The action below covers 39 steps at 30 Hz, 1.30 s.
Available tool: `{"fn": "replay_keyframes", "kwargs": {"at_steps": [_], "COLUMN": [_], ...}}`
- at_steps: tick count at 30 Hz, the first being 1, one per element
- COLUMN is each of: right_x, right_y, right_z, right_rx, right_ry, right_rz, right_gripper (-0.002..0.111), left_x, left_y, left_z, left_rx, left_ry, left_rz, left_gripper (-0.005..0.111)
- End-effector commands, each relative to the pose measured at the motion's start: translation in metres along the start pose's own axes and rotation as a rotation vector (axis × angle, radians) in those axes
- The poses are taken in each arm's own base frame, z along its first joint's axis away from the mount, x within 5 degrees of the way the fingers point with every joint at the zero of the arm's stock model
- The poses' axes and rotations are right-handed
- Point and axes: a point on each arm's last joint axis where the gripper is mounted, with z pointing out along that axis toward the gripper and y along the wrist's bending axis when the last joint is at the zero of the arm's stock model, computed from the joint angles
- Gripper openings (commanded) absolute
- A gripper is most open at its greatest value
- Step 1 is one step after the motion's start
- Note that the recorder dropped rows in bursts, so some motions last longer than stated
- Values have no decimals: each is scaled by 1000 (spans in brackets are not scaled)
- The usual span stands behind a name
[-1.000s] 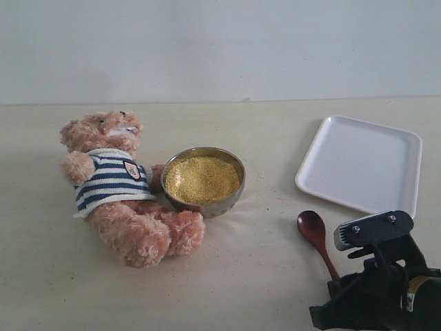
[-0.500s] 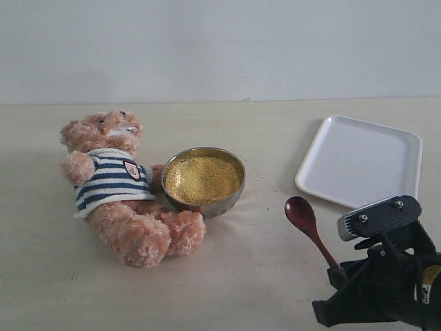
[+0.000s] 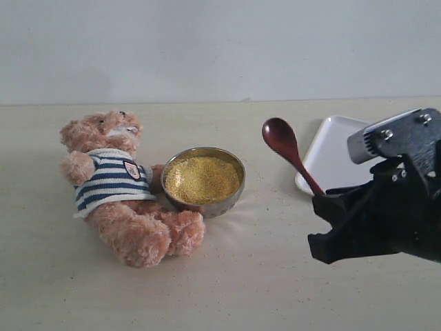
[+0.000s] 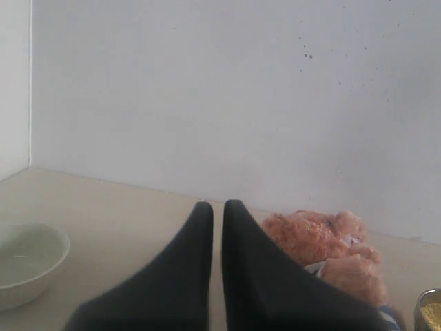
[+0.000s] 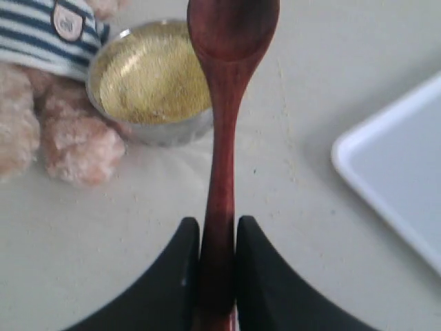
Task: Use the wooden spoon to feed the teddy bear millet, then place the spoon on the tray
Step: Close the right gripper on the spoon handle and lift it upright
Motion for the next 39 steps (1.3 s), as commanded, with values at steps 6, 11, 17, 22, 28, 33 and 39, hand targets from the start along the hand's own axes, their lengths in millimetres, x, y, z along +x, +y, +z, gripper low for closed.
{"fn": "replay_keyframes", "kwargs": {"at_steps": [6, 11, 17, 22, 28, 33, 39], "right_x": [10, 9, 7, 7, 7, 7, 7], "right_y": [-4, -3, -3, -3, -3, -3, -3], "right_z": [-34, -46, -50, -50, -50, -50, -50], "right_rx": [3, -10, -13, -13, -15, -15, -15], "right_ry": [-180, -199, -225, -224, -224, -224, -223], "right_rz": [9, 23, 37, 43, 63, 65, 61], "right_gripper": [0, 0, 0, 0, 0, 0, 0], "left_x": [-3, -3, -3, -3, -3, -5, 0], "left_y": [0, 0, 0, 0, 0, 0, -1], "left_z": [0, 0, 0, 0, 0, 0, 0], "left_rx": [0, 0, 0, 0, 0, 0, 3], "left_ry": [-23, -23, -23, -23, -23, -44, 14], "left_rz": [-7, -7, -7, -7, -7, -42, -466], "left_gripper": [5, 5, 5, 5, 5, 5, 5]}}
